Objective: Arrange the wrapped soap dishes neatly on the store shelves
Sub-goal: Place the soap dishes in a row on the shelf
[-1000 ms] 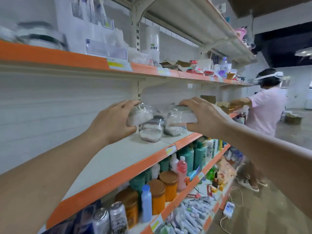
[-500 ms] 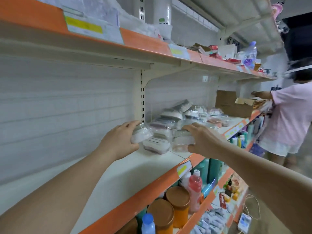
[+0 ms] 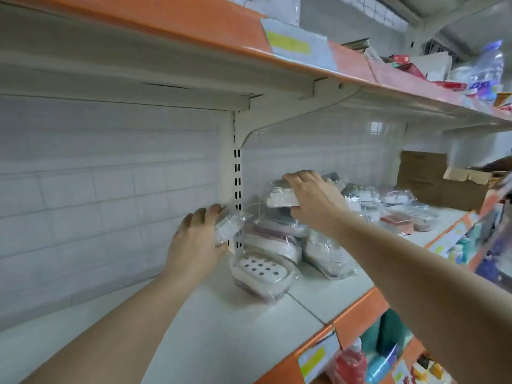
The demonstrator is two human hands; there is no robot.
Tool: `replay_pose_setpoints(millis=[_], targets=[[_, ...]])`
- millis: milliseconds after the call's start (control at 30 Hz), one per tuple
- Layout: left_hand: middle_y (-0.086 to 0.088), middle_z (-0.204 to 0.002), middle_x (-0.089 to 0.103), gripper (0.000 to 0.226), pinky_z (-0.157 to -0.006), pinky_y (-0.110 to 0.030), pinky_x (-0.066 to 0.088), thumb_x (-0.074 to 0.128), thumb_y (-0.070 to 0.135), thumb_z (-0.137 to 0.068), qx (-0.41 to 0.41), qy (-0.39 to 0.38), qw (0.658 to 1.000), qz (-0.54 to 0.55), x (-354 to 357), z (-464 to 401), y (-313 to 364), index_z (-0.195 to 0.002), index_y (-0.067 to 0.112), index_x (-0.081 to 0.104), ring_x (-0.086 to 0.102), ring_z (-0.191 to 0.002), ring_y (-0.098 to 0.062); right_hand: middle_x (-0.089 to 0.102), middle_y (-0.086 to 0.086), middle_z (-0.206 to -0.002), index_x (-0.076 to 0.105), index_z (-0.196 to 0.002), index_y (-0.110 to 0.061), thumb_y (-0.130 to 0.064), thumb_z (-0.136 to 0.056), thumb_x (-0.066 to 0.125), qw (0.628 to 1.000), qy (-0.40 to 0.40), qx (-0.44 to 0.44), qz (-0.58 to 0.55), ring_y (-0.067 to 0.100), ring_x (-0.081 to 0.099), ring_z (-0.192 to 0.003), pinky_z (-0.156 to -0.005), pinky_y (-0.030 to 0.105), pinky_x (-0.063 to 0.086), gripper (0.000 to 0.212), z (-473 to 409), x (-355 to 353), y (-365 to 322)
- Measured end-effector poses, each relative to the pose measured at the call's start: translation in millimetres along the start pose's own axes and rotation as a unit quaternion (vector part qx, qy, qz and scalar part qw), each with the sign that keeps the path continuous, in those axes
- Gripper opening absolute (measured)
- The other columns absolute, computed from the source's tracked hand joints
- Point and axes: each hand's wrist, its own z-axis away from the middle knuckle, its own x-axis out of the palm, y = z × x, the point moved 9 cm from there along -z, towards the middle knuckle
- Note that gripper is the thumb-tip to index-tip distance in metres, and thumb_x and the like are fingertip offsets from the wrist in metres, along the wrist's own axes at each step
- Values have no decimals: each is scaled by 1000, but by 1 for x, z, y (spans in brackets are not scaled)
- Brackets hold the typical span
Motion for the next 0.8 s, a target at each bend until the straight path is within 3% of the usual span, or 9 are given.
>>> replay_pose_setpoints(millis=[67, 100, 167, 200, 300, 467, 600, 800], targets=[[-15, -141, 39, 92, -102, -43, 39, 75, 41, -74, -37, -74, 995, 47, 29, -5, -5, -143, 24, 17, 40, -128, -36, 33, 5, -146, 22, -144, -17, -25, -88, 57, 999, -42, 0, 6, 21, 22, -138, -104, 45, 30, 66, -16, 32, 5], [-11, -150, 27, 97, -108, -41, 32, 70, 49, -76, -66, -148, 984, 75, 51, -2, -6, -148, 22, 11, 31, -136, -31, 29, 5, -148, 19, -145, -17, -33, -89, 57, 996, -94, 0, -1, 22, 17, -139, -105, 50, 27, 70, -19, 55, 7], [-2, -154, 18, 92, -112, -36, 25, 58, 58, -81, -101, -261, 956, 84, 83, 7, -6, -149, 23, 7, 21, -141, -22, 16, 4, -155, 9, -149, -16, -46, -91, 52, 979, -200, -5, -28, 25, 11, -143, -109, 55, 22, 78, -16, 98, 9], [-1, -154, 19, 87, -113, -34, 24, 53, 59, -84, -109, -266, 954, 91, 87, 7, -5, -149, 24, 9, 20, -141, -20, 10, 3, -157, 6, -150, -17, -49, -92, 47, 973, -228, -8, -43, 26, 9, -144, -111, 55, 20, 78, -15, 110, 10], [0, -154, 20, 76, -112, -31, 23, 46, 56, -89, -123, -222, 962, 102, 75, 0, -4, -149, 24, 12, 22, -141, -17, 9, 5, -157, 9, -150, -17, -51, -95, 40, 969, -236, -33, -58, 29, 10, -144, -111, 51, 20, 72, -24, 116, 12], [-7, -150, 29, 61, -107, -31, 27, 39, 48, -95, -90, -160, 983, 12, 26, 3, 8, -148, 23, 18, 30, -136, -22, 23, 4, -153, 22, -147, -21, -52, -94, 41, 972, -209, -90, -53, 27, 24, -139, -109, 53, 25, 65, -29, 88, -14], [-7, -150, 28, 61, -108, -31, 26, 42, 44, -95, -102, -122, 987, -39, -39, 21, -1, -148, 22, 19, 30, -135, -23, 38, 7, -146, 30, -144, -25, -48, -93, 46, 956, -229, -159, -91, 28, 38, -131, -107, 45, 32, 58, -9, 58, -72], [-3, -150, 27, 59, -108, -31, 25, 44, 39, -96, -140, -58, 984, -97, -175, 106, -28, -147, 24, 19, 29, -135, -22, 30, 5, -149, 24, -147, -26, -42, -93, 50, 935, -196, -261, -136, 24, 33, -135, -107, 36, 32, 62, 46, -36, -187]])
